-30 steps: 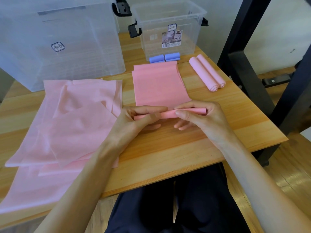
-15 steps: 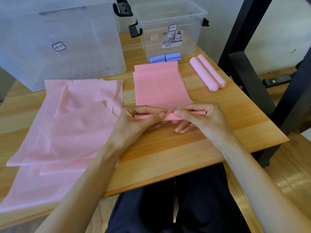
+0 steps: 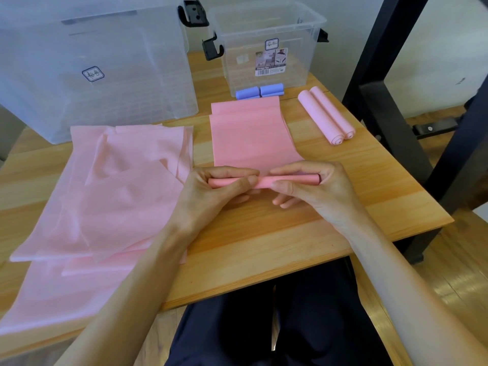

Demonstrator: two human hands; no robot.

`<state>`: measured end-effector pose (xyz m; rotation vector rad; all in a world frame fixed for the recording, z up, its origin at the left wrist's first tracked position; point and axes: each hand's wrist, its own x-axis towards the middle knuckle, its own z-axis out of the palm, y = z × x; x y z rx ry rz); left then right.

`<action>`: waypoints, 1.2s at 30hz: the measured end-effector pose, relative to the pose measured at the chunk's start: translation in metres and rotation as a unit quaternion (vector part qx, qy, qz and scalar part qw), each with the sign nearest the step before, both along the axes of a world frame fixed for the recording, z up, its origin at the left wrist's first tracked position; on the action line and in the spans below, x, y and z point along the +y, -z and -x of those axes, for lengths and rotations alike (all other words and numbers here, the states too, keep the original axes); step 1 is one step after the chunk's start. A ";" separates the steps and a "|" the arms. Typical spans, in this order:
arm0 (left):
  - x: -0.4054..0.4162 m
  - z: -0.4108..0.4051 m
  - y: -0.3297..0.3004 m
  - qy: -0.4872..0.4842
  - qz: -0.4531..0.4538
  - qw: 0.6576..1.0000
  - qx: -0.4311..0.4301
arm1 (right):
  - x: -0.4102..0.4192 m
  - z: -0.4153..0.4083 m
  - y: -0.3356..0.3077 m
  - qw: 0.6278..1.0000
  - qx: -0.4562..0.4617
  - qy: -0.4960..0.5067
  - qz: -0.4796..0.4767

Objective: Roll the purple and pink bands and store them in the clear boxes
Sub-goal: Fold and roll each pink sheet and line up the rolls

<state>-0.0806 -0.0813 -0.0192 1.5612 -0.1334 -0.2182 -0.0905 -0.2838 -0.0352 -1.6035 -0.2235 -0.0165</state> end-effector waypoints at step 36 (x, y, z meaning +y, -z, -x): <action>0.000 0.000 -0.001 0.003 -0.012 1.000 -0.005 | -0.001 0.001 0.000 1.000 0.007 0.004 0.007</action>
